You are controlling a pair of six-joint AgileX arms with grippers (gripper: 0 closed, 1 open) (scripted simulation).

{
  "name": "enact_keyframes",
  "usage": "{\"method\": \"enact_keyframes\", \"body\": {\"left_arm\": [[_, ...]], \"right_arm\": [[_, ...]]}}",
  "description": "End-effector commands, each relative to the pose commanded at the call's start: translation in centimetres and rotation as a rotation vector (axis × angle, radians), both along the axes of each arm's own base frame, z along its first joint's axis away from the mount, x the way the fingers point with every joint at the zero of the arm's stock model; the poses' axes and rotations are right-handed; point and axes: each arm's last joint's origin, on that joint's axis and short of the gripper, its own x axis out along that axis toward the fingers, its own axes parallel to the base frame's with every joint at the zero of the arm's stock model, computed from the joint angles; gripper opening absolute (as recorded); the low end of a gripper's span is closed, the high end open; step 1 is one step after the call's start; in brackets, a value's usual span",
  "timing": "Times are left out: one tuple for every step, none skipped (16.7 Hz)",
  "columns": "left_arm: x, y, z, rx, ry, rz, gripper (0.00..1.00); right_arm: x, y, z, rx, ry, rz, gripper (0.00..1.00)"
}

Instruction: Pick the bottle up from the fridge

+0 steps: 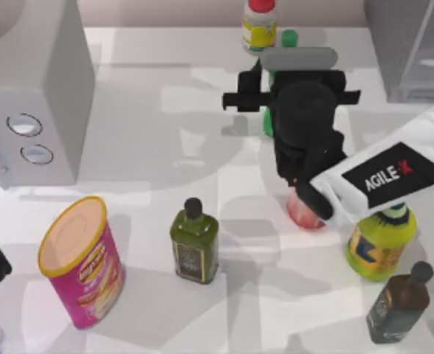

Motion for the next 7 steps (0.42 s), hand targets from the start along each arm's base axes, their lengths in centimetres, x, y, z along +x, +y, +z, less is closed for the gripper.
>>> {"method": "enact_keyframes", "body": {"left_arm": [[0.00, 0.00, 0.00, 0.000, 0.000, 0.000, 1.00], [0.00, 0.00, 0.00, 0.000, 0.000, 0.000, 1.00], [0.00, 0.00, 0.00, 0.000, 0.000, 0.000, 1.00], [0.00, 0.00, 0.00, 0.000, 0.000, 0.000, 1.00], [0.00, 0.00, 0.00, 0.000, 0.000, 0.000, 1.00], [0.00, 0.00, 0.00, 0.000, 0.000, 0.000, 1.00], [0.00, 0.00, 0.00, 0.000, 0.000, 0.000, 1.00]], "right_arm": [[0.00, 0.00, 0.00, 0.000, 0.000, 0.000, 0.98], [0.00, 0.00, 0.00, 0.000, 0.000, 0.000, 1.00], [0.00, 0.00, 0.00, 0.000, 0.000, 0.000, 1.00], [0.00, 0.00, 0.00, 0.000, 0.000, 0.000, 1.00], [0.00, 0.00, 0.00, 0.000, 0.000, 0.000, 1.00], [0.00, 0.00, 0.00, 0.000, 0.000, 0.000, 1.00], [0.00, 0.00, 0.00, 0.000, 0.000, 0.000, 1.00]]}}
